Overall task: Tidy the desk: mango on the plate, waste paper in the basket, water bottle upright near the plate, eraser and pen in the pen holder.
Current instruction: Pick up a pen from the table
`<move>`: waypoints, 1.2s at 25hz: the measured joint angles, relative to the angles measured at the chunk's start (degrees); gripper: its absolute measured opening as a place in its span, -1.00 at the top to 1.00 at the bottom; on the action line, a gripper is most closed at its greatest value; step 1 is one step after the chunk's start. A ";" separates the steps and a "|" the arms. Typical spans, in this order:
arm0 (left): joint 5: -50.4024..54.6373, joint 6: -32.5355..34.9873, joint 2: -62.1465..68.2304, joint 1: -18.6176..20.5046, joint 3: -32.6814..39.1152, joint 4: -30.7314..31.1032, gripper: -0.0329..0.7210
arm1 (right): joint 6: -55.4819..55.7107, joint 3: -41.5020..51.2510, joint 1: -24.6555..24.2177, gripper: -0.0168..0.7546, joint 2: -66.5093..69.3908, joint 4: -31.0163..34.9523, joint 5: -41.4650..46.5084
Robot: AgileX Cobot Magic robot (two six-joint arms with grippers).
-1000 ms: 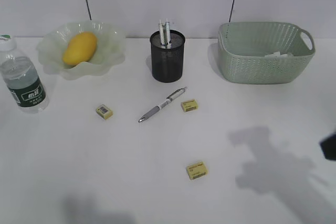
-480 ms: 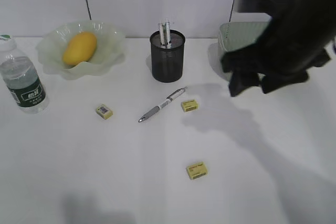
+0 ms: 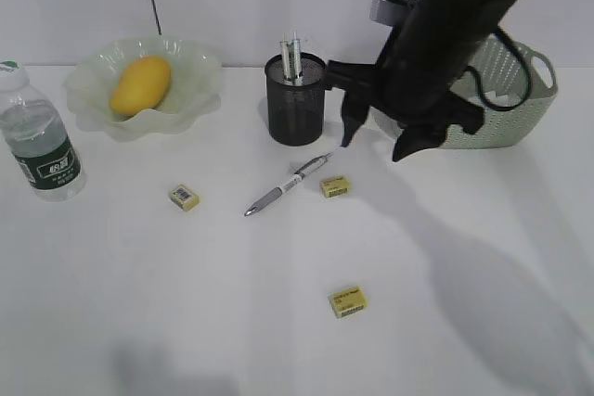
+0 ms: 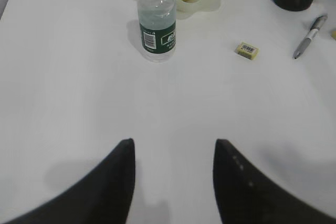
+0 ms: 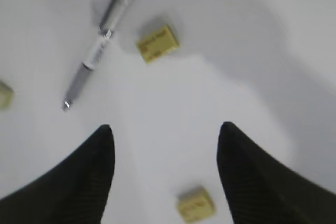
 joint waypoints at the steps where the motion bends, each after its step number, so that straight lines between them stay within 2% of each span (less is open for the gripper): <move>1: 0.00 0.00 0.00 0.00 0.00 0.00 -0.07 | 2.56 -0.68 0.15 -0.31 1.08 0.14 -0.82; 7: 0.00 0.00 -0.23 0.00 0.00 0.00 -0.07 | 17.38 -4.65 4.14 -0.31 6.55 0.08 -5.17; 13: -0.05 0.00 -4.53 0.00 0.00 0.00 -0.07 | 24.92 -10.22 5.93 -0.31 13.65 0.79 -5.23; 24: -0.05 0.00 -5.10 0.00 0.00 0.00 -0.07 | 31.44 -19.61 5.93 -0.16 22.25 -3.43 -0.18; 30: -0.05 0.00 -5.10 0.00 0.00 0.00 -0.07 | 32.09 -23.70 5.93 0.01 26.06 -3.74 0.67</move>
